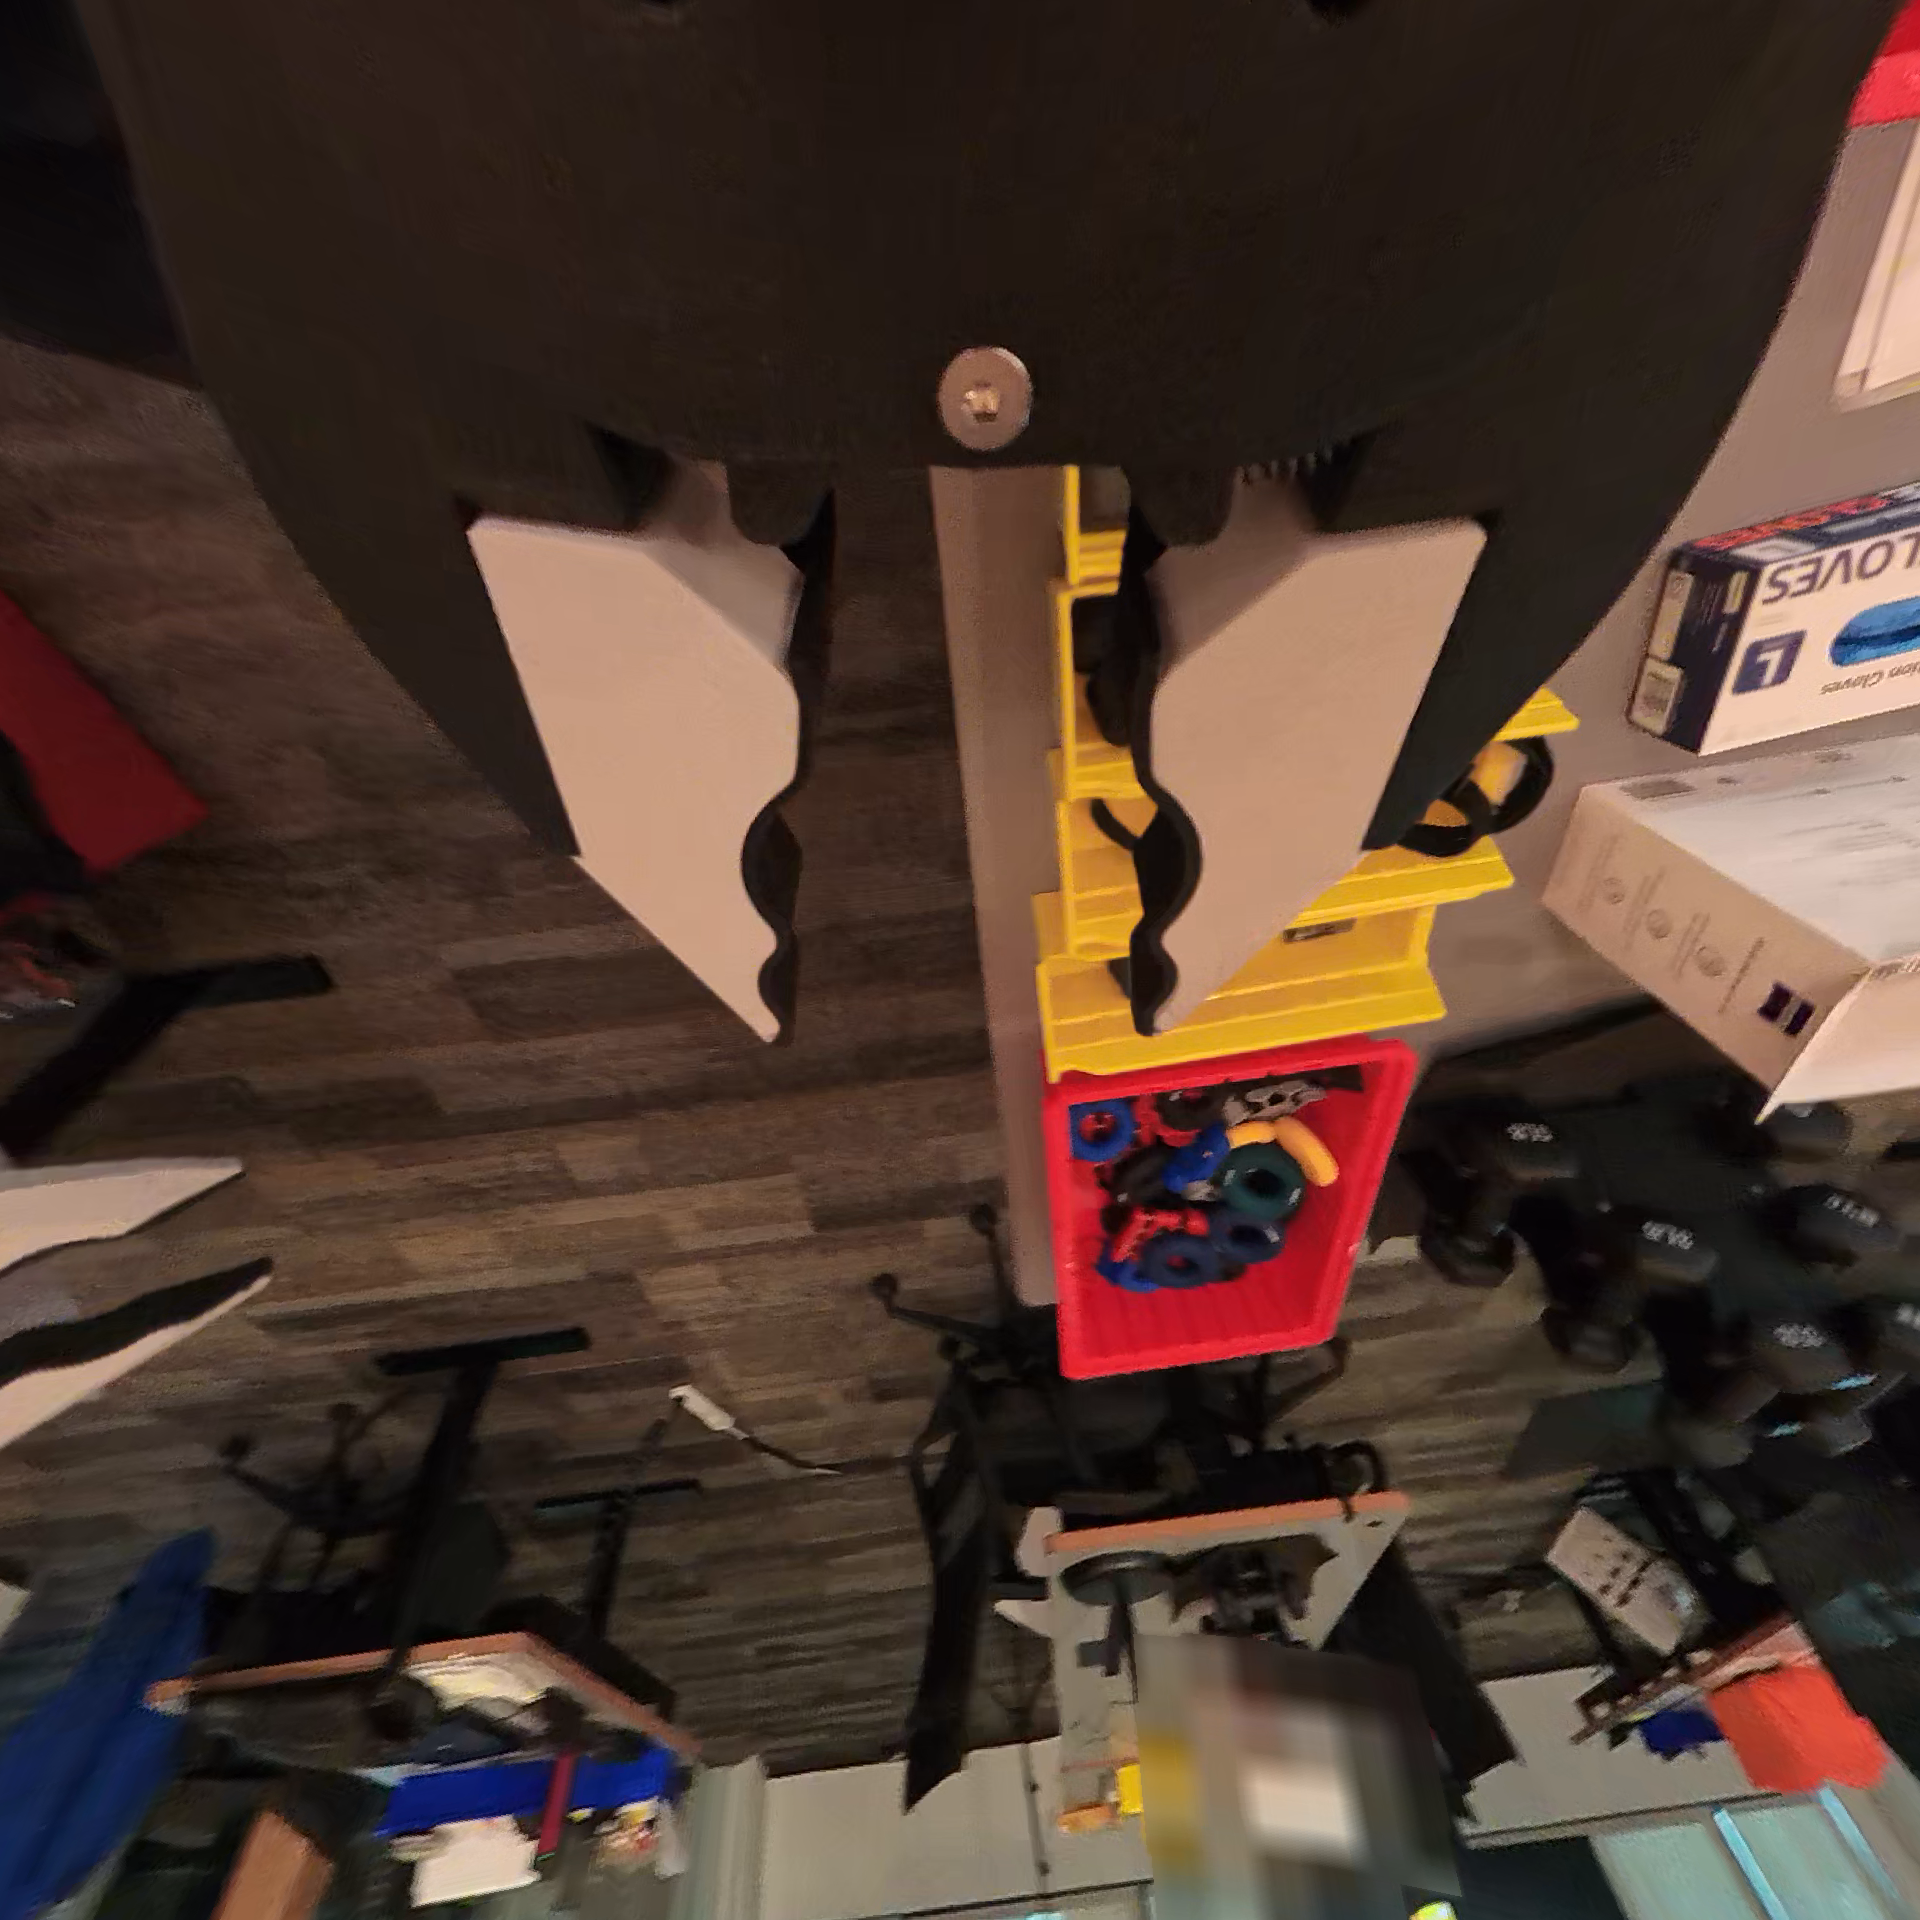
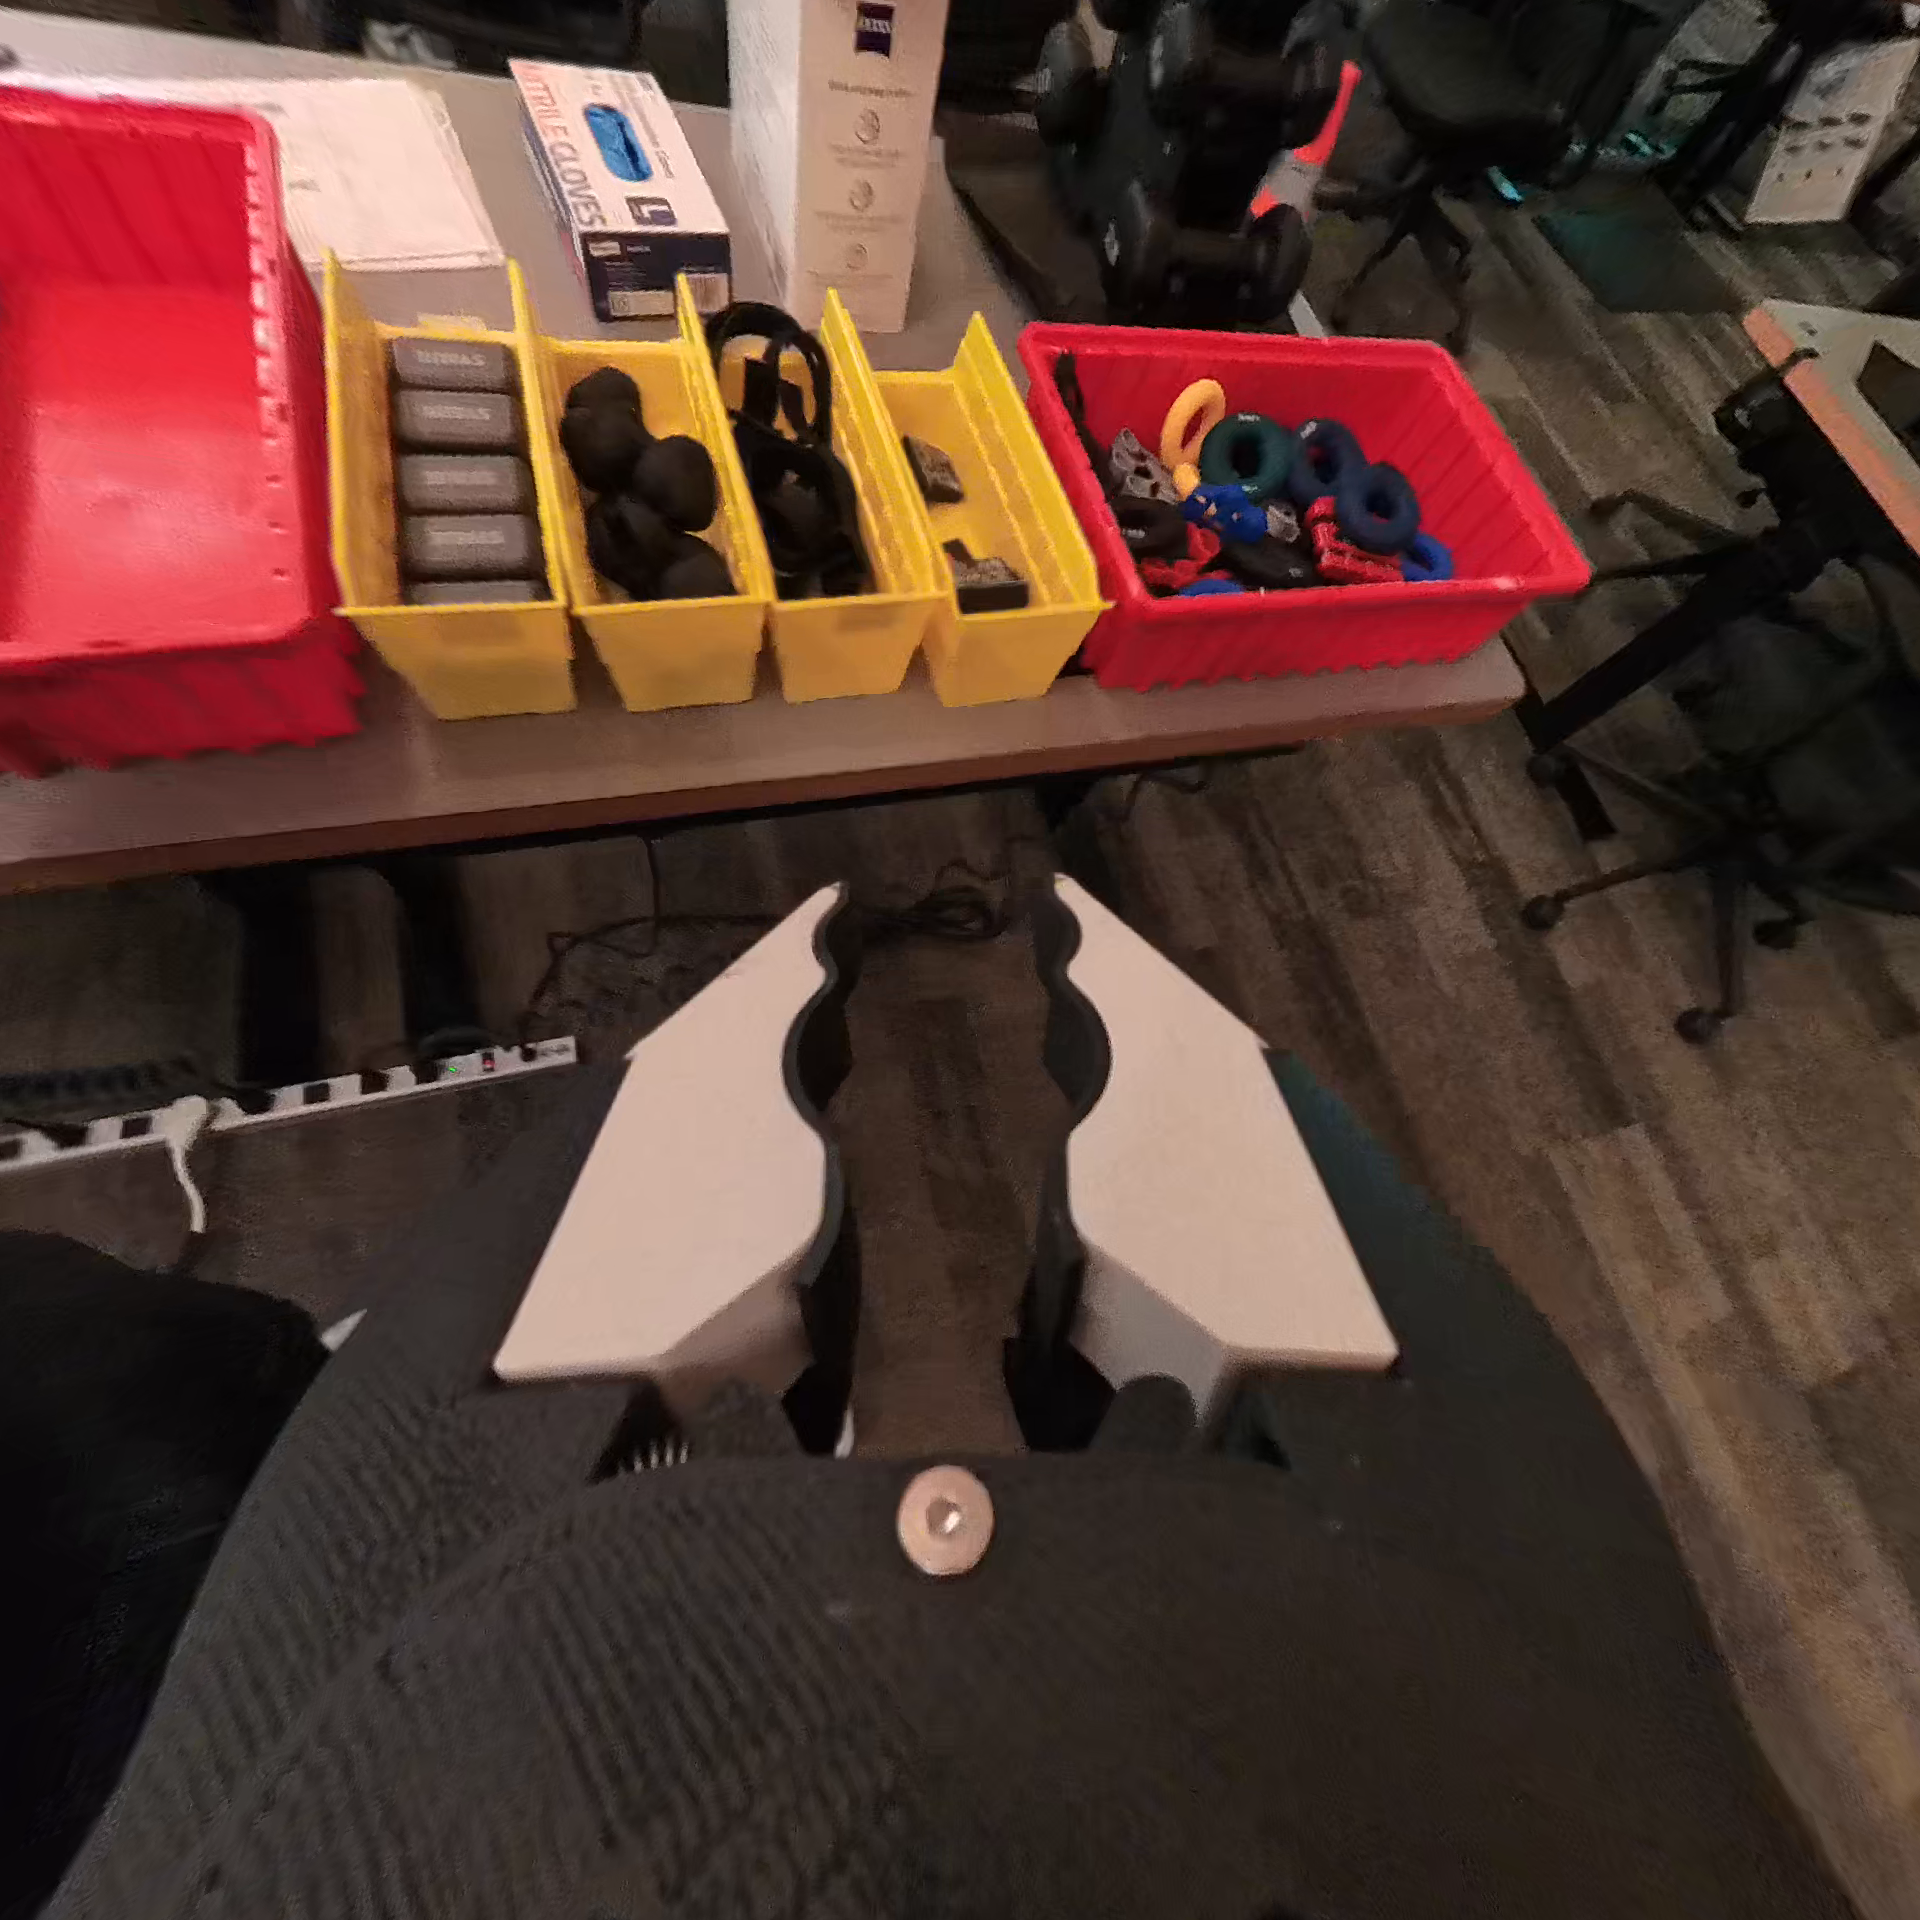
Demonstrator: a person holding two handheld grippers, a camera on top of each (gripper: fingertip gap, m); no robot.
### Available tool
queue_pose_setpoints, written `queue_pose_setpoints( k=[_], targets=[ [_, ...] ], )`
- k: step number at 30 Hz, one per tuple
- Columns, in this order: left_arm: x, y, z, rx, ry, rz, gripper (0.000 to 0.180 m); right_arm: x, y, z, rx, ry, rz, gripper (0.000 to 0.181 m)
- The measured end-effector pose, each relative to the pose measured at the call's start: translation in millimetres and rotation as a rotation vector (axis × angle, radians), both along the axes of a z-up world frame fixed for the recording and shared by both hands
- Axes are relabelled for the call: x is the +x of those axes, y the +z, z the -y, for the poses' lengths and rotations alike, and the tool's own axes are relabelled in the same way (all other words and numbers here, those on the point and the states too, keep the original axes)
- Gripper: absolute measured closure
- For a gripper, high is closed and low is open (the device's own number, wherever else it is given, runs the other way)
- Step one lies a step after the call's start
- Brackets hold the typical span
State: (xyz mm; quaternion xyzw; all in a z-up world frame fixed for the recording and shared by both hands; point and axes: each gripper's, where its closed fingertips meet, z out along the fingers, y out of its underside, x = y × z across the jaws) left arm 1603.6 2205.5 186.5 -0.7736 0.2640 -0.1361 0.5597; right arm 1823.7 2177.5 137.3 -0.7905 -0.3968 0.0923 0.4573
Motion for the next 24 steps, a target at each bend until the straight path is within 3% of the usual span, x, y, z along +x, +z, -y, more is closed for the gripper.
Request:
queue_pose_setpoints(
  k=[4,12,19,24],
  targets=[
    [-4.0,-35.6,-71.1,-0.078,0.137,-0.015,0.120,-14.3,-7.5,-109.4,0.017,0.205,0.059,0.147],
    [16.4,-168.8,-206.6,-0.427,0.235,-0.155,0.124,-66.8,-21.3,-263.9,-0.042,0.536,0.089,0.148],
    [4.1,-287.2,-295.0,-0.624,0.192,-0.250,0.120,-88.1,-36.9,-366.2,0.005,0.618,0.066,0.148],
    [-1.8,-313.7,-307.6,-0.739,0.219,-0.322,0.129,-79.8,-57.9,-405.9,-0.112,0.669,0.019,0.148]
  ],
)
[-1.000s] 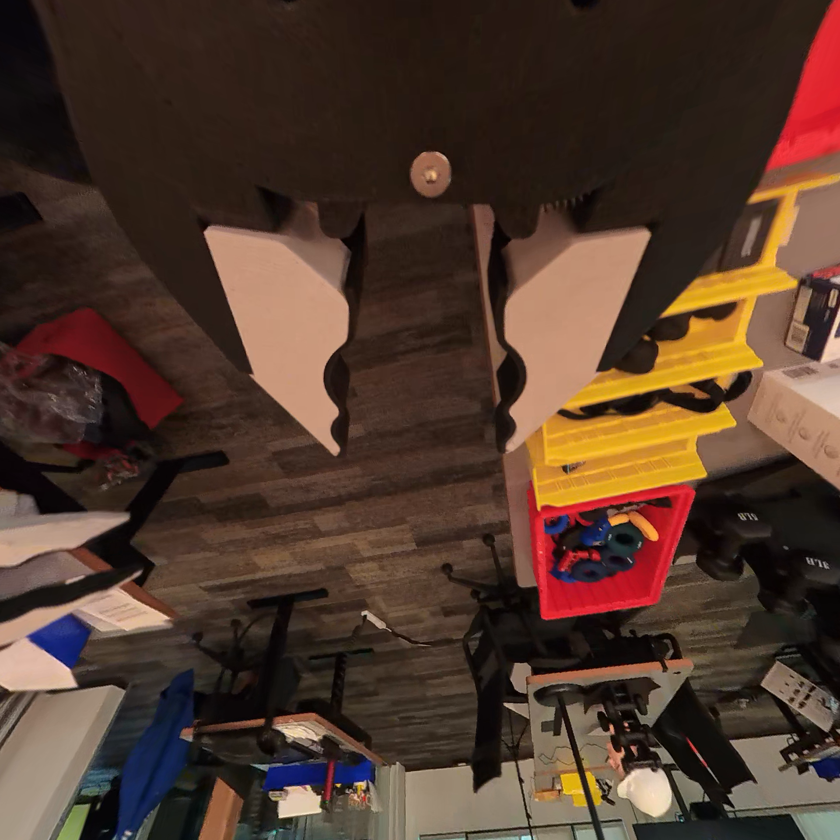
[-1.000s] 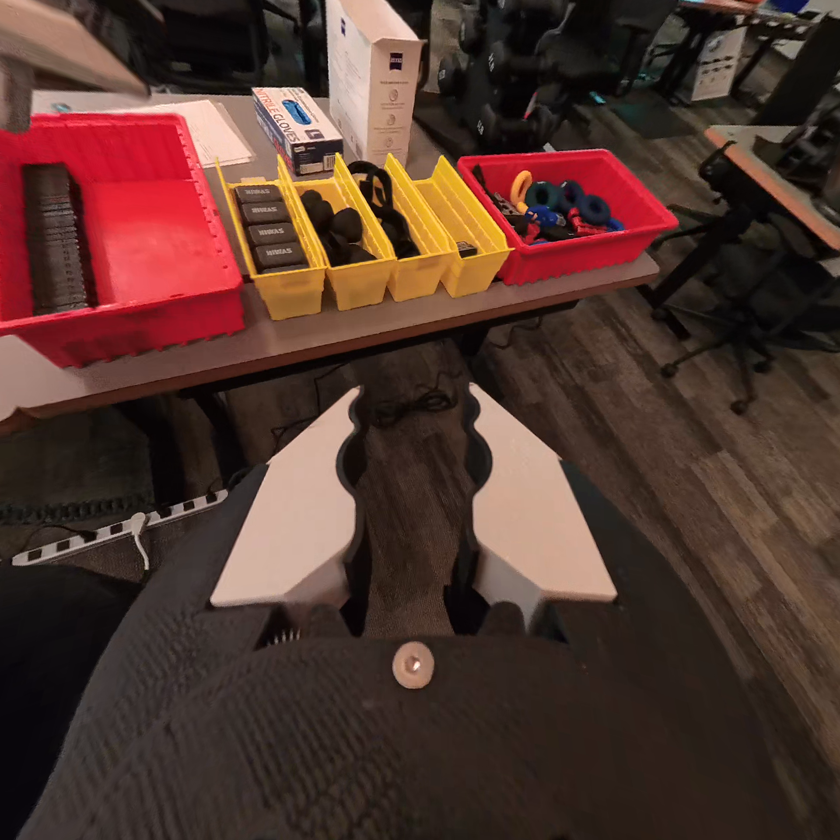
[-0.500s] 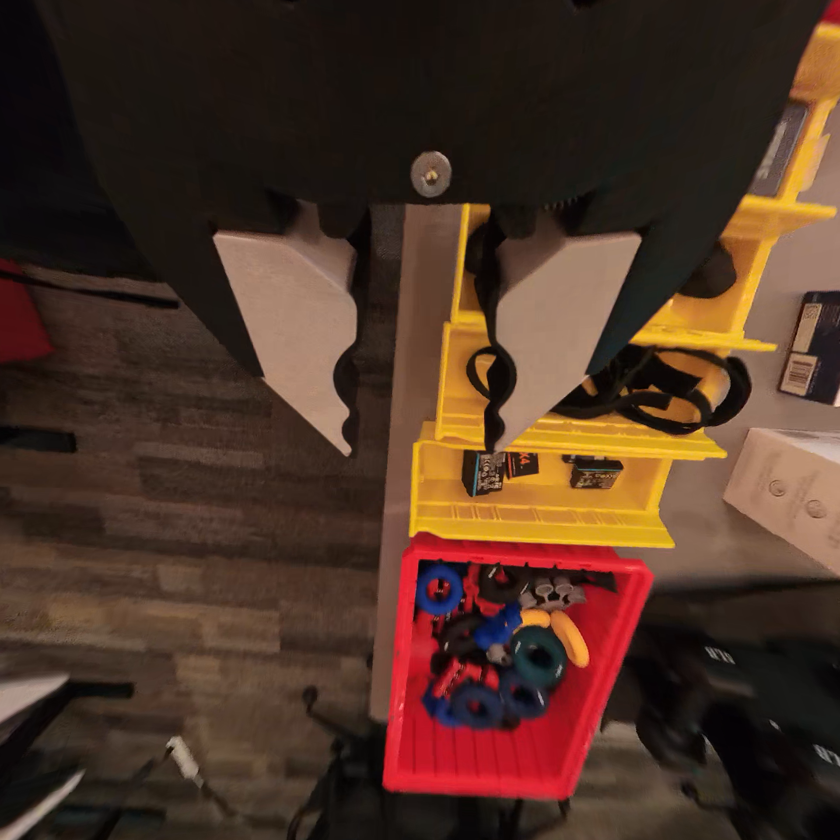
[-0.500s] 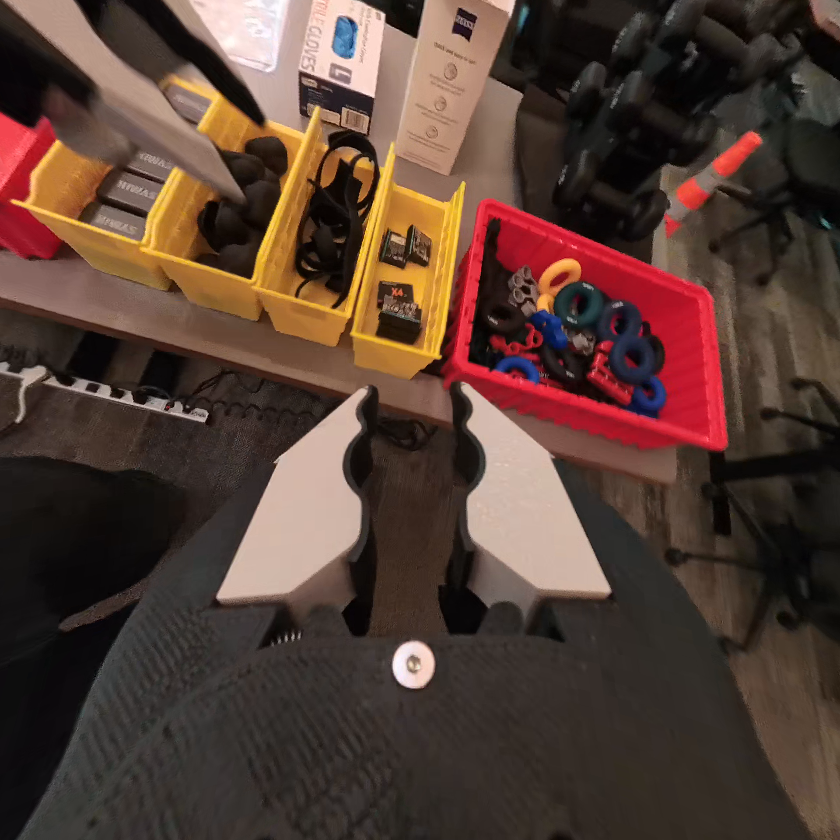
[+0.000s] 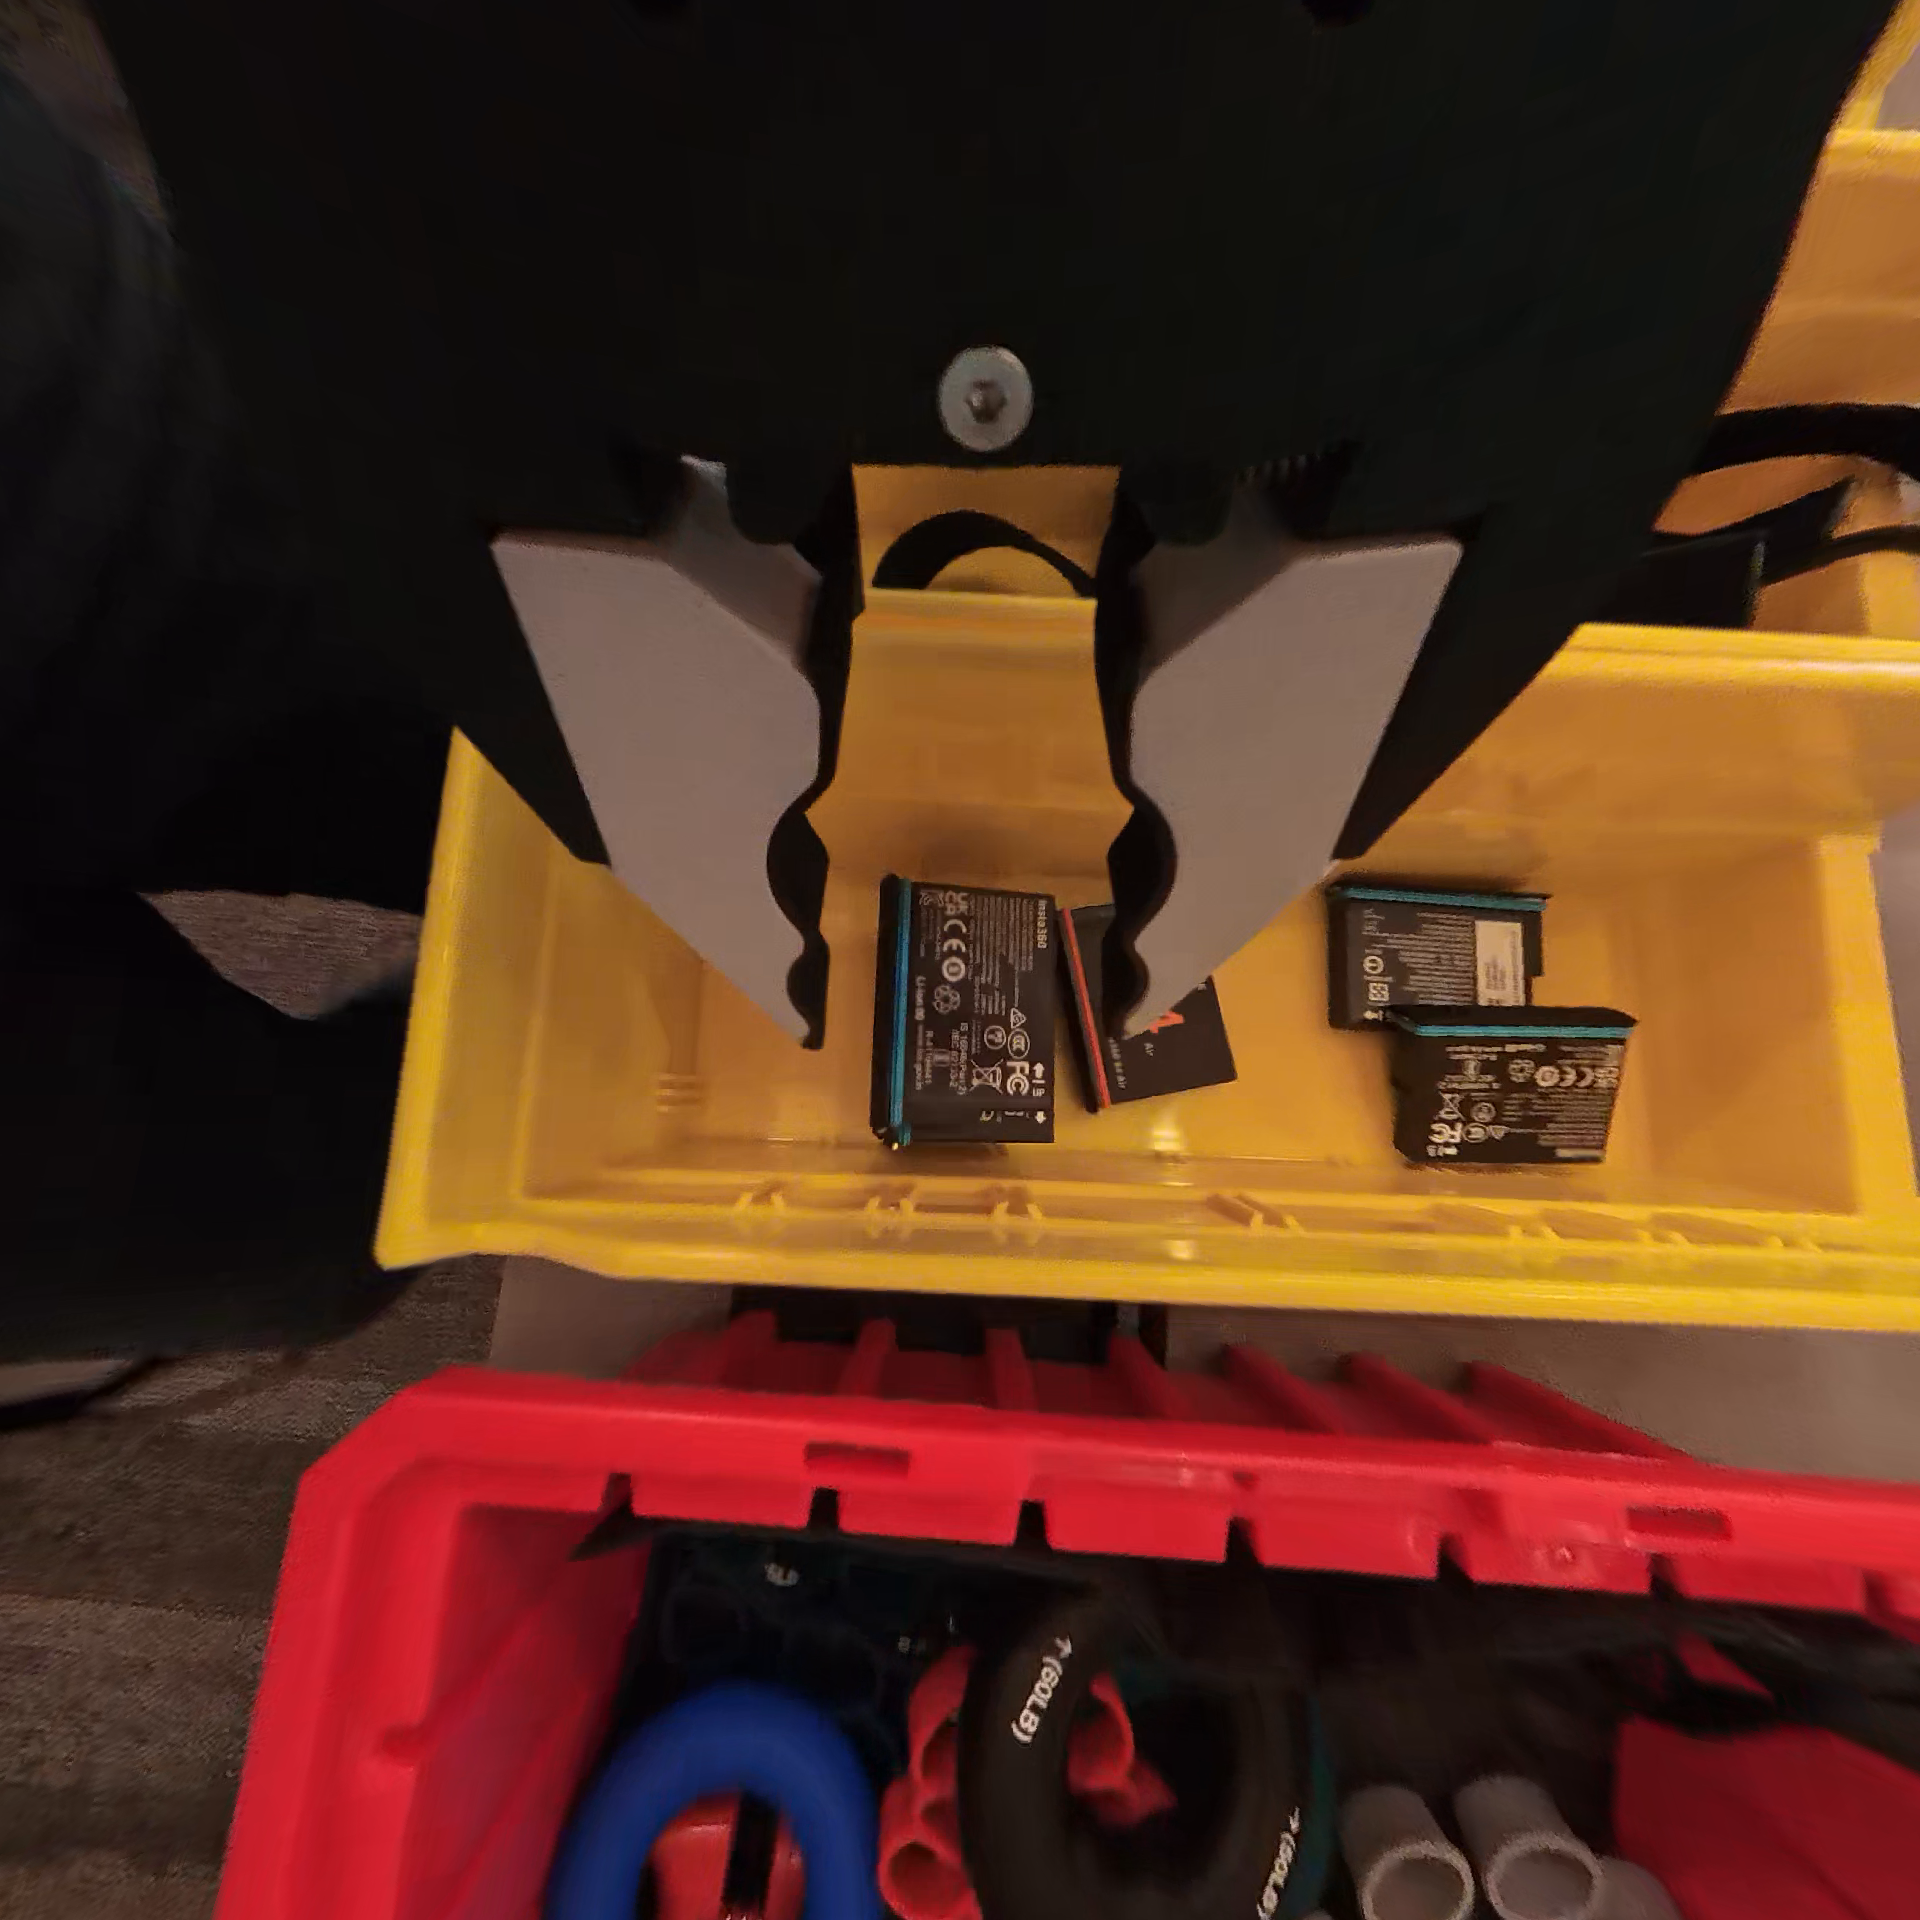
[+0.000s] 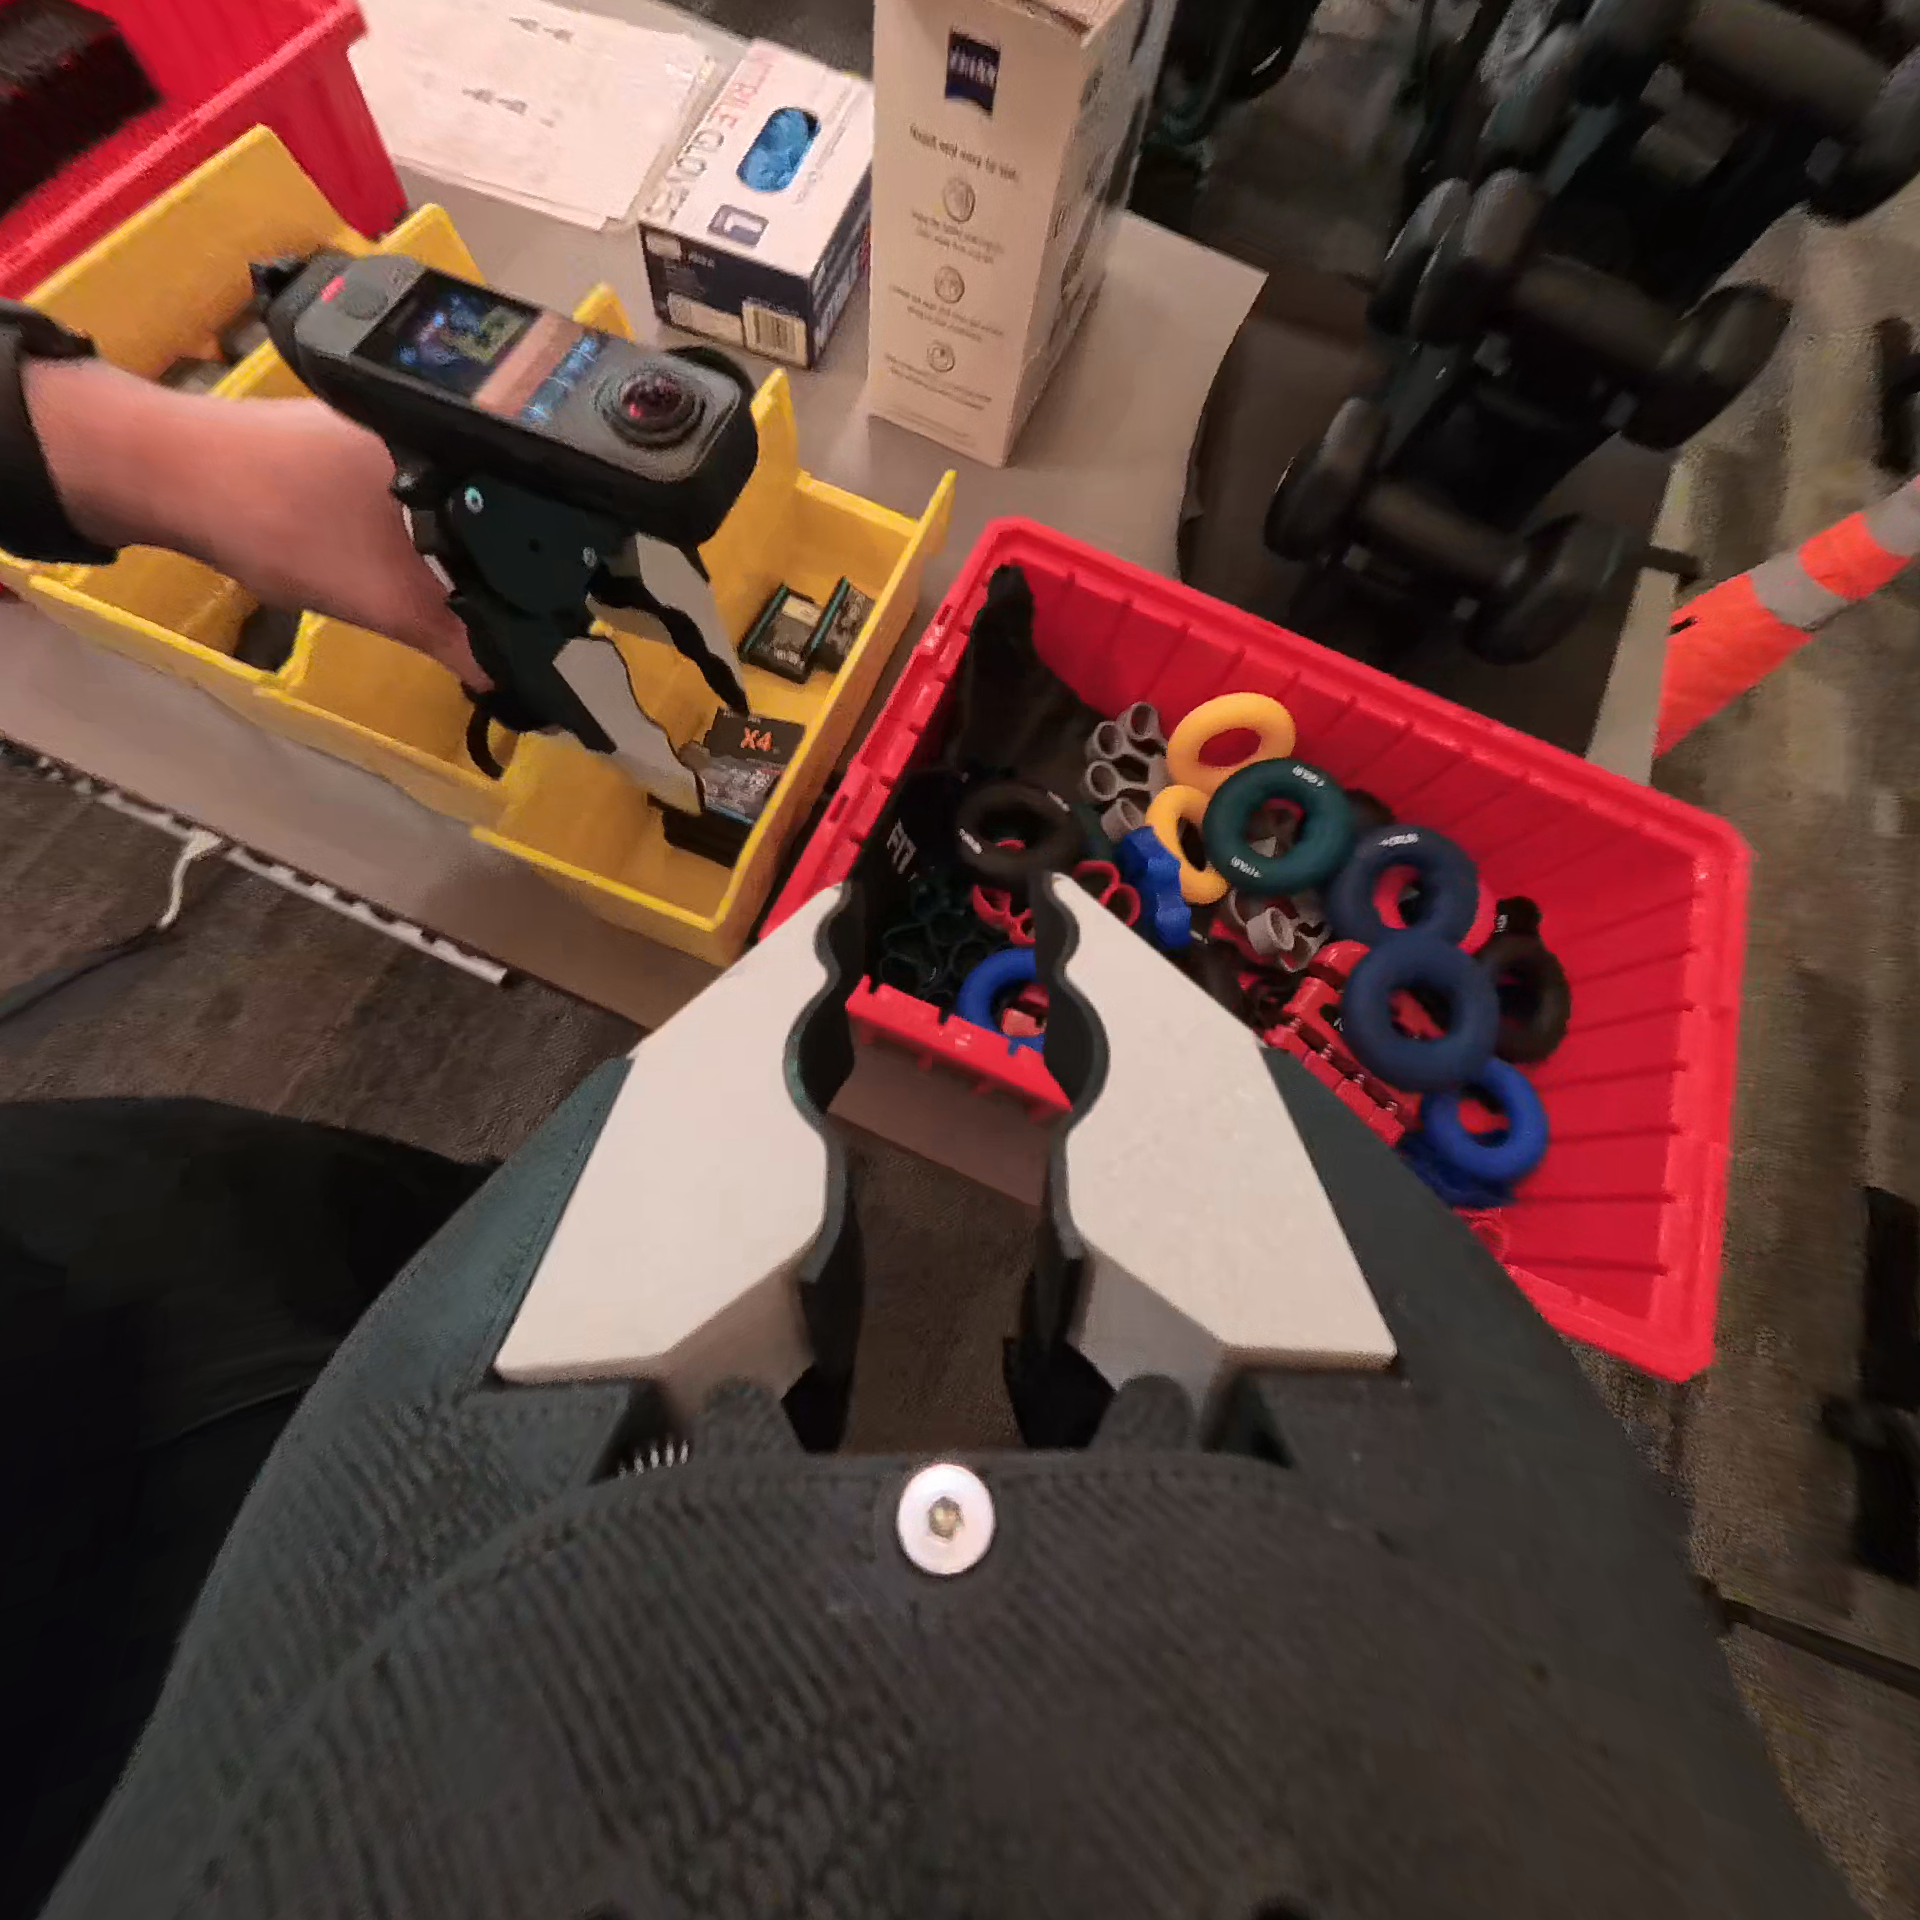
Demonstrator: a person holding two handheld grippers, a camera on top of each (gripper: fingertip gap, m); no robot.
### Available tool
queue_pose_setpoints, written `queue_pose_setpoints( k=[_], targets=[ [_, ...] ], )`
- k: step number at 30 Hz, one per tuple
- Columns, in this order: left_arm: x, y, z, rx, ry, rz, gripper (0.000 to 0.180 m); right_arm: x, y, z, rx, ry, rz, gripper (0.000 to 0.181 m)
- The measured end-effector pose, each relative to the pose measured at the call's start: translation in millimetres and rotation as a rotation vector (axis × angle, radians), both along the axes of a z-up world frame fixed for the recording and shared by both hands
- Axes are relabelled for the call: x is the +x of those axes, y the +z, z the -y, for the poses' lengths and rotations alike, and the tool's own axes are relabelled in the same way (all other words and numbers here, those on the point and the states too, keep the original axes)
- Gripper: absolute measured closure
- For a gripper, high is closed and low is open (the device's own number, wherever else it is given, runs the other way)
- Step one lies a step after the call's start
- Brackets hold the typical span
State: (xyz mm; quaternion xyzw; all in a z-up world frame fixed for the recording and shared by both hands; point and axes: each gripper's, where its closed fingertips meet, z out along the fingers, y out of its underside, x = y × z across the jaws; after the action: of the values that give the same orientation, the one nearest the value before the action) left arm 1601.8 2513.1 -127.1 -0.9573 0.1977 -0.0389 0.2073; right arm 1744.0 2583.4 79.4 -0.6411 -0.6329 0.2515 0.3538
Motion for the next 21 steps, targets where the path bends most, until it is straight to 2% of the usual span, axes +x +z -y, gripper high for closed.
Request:
queue_pose_setpoints(
  k=[5,10,14,17,21],
  targets=[
    [-5.4,-11.8,-8.2,-0.072,0.036,-0.013,0.123,3.2,-1.6,-49.9,0.043,0.125,0.042,0.147],
    [3.0,-28.0,-7.6,-0.173,-0.031,-0.043,0.113,1.9,-4.7,-92.4,0.020,0.316,0.075,0.146],
    [8.4,-32.7,-8.6,-0.153,-0.093,0.003,0.121,11.4,4.8,-120.3,0.059,0.374,0.084,0.146],
    [8.4,-36.1,-8.6,-0.152,-0.115,0.013,0.127,18.7,7.5,-126.9,0.009,0.400,0.076,0.146],
    [1.3,-47.6,0.6,-0.215,-0.102,0.016,0.134,20.0,-0.6,-134.3,0.023,0.427,0.116,0.146]
  ],
)
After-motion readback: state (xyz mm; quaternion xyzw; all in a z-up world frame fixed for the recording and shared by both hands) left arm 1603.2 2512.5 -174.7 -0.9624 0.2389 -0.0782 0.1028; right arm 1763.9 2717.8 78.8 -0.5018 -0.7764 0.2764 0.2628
